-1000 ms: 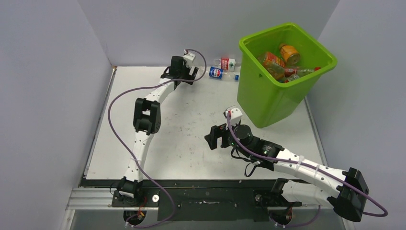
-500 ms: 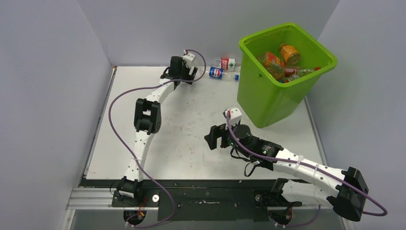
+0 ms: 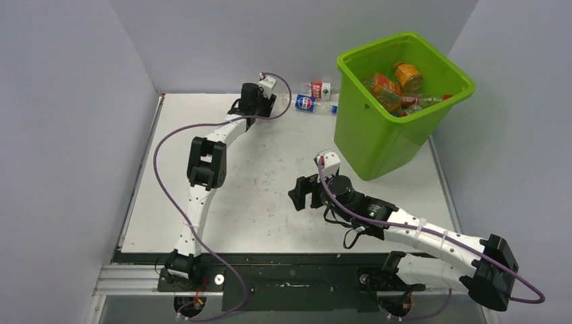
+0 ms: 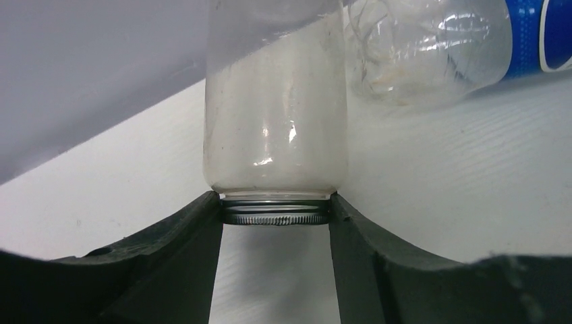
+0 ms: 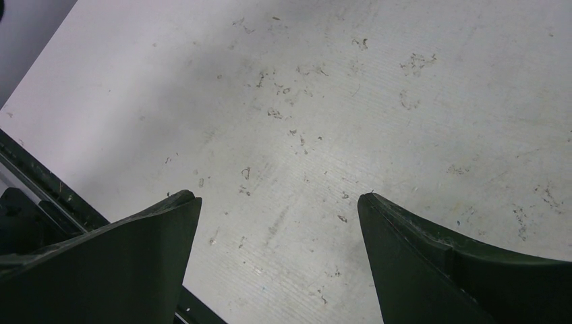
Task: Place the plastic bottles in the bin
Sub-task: Pick up the plastic bottle from the corner of the board.
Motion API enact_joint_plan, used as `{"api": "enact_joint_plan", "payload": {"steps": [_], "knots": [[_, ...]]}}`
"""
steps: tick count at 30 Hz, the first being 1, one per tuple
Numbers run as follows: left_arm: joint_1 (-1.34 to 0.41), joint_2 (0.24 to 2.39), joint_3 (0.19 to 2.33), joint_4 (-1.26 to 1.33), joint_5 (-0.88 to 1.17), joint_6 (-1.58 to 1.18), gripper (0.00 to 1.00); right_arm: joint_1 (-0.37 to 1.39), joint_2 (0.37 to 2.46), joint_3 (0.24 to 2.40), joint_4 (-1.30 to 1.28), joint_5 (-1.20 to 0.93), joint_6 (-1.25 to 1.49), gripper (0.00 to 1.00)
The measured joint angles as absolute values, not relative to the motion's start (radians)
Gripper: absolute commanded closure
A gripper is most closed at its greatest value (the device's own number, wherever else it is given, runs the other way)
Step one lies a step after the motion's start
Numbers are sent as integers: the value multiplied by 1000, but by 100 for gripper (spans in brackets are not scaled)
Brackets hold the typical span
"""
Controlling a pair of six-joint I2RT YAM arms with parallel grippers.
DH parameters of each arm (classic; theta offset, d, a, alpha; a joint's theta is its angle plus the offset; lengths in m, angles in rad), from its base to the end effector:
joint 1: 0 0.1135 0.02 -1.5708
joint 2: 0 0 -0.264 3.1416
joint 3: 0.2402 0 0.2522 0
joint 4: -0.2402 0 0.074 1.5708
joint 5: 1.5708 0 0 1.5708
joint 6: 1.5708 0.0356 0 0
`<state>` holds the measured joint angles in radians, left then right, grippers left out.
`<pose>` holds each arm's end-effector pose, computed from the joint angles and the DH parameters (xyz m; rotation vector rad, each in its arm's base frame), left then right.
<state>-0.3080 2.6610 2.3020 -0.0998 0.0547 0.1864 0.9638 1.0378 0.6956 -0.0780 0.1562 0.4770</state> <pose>0.5738 -0.1846 0.1571 0.5305 1.9609 -0.1322 0.1394 0.1910 0.2707 -0.3964 2.0318 0.7628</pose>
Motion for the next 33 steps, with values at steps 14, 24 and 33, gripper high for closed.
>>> {"api": "enact_joint_plan", "payload": {"steps": [14,24,33], "knots": [[-296,1798,1499,225,67,47,100,977,1008,899,-169,178,431,10],[-346,990,1089,277,344,75,100,958,1017,1302,-275,116,425,10],[-362,579,755,140,541,72,100,863,1035,1502,-306,-167,514,10]]}}
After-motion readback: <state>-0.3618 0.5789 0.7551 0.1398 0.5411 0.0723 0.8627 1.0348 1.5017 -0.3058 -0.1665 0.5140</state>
